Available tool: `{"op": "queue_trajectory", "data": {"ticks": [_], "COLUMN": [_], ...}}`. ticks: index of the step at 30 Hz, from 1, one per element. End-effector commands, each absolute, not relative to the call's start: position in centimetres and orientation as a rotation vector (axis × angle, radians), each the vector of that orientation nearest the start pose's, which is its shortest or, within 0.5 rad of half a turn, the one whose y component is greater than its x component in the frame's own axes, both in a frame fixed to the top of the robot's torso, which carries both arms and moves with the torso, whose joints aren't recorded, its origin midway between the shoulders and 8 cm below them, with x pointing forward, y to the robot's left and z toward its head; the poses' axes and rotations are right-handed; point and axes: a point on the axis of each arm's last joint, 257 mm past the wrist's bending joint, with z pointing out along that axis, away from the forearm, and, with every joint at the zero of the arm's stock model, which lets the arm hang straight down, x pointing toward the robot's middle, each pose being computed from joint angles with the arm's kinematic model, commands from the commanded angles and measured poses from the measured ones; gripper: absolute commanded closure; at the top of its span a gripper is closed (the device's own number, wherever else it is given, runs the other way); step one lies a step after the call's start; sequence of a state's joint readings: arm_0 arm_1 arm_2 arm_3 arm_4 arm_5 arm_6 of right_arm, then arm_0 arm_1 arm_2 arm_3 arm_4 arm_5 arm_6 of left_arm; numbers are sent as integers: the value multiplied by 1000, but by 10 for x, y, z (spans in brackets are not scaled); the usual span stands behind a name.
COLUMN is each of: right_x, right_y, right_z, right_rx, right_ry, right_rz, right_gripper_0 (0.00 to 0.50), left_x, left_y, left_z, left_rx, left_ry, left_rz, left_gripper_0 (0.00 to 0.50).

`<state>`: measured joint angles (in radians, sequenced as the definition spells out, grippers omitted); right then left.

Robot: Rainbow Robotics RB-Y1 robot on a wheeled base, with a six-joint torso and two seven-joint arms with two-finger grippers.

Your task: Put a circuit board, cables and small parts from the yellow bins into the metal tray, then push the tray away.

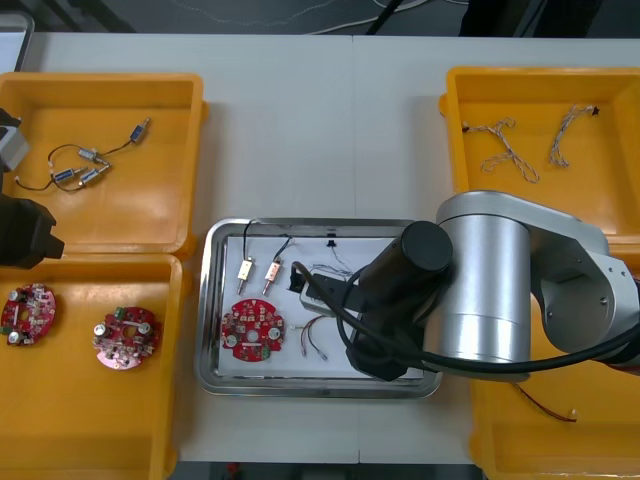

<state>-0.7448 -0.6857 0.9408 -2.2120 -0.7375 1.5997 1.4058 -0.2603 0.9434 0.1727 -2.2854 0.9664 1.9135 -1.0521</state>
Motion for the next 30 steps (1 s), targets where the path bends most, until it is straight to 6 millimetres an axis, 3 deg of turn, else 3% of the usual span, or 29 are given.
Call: {"op": "queue_trajectory", "data": {"ticks": [1,30], "right_x": [332,319], "right_y": [-32,10], "right_z": [-252,-312], "right_rx": [-1719,-1940], "right_ry": [2109,2024], "right_rz": [-91,-239], "right_gripper_0": [0,0], "left_x": [370,370], "left_y": [355,355], "left_z": [-118,-118], "left_rx": [124,124], "left_ry": [2638,2638], "left_rz": [155,155], "left_gripper_0": [0,0]}}
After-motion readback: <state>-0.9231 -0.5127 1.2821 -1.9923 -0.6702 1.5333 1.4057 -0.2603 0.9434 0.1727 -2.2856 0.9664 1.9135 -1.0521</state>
